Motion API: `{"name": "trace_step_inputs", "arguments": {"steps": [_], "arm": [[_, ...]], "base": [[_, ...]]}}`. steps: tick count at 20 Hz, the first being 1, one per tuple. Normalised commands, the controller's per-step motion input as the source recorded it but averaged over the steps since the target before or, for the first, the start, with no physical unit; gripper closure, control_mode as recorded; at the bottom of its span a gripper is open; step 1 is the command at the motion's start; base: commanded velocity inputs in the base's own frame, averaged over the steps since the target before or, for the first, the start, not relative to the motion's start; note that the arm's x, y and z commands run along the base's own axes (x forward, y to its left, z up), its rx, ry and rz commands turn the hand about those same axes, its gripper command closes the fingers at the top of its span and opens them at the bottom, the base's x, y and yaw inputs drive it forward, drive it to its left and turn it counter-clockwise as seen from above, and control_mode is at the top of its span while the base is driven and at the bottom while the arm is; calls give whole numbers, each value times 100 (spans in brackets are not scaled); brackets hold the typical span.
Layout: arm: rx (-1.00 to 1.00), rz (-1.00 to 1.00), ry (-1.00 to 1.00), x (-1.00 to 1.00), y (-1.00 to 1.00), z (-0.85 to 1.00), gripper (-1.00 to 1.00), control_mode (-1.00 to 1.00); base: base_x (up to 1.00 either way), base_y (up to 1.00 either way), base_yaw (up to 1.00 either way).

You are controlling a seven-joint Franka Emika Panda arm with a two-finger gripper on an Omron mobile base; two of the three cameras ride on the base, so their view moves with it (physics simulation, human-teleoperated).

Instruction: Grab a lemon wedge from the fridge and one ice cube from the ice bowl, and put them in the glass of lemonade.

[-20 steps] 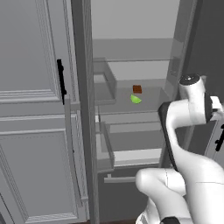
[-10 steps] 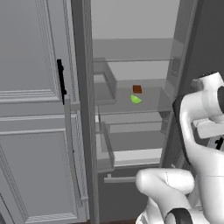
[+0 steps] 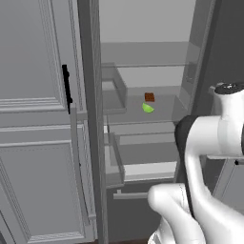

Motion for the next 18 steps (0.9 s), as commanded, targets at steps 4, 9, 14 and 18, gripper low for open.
{"name": "trace_step_inputs", "arguments": {"steps": [4,9,14,18], "arm": [[-3,20,-44,-36,63,53,-100,-100],[-21,15,-11,-1,64,99,-100,-100],[-21,17,-1,19,33,31,-100,-100],[-18,27,-1,29,-2,1,-100,-100]], "base": [[0,0,0],[0,0,0],[0,0,0],[0,0,0]]}}
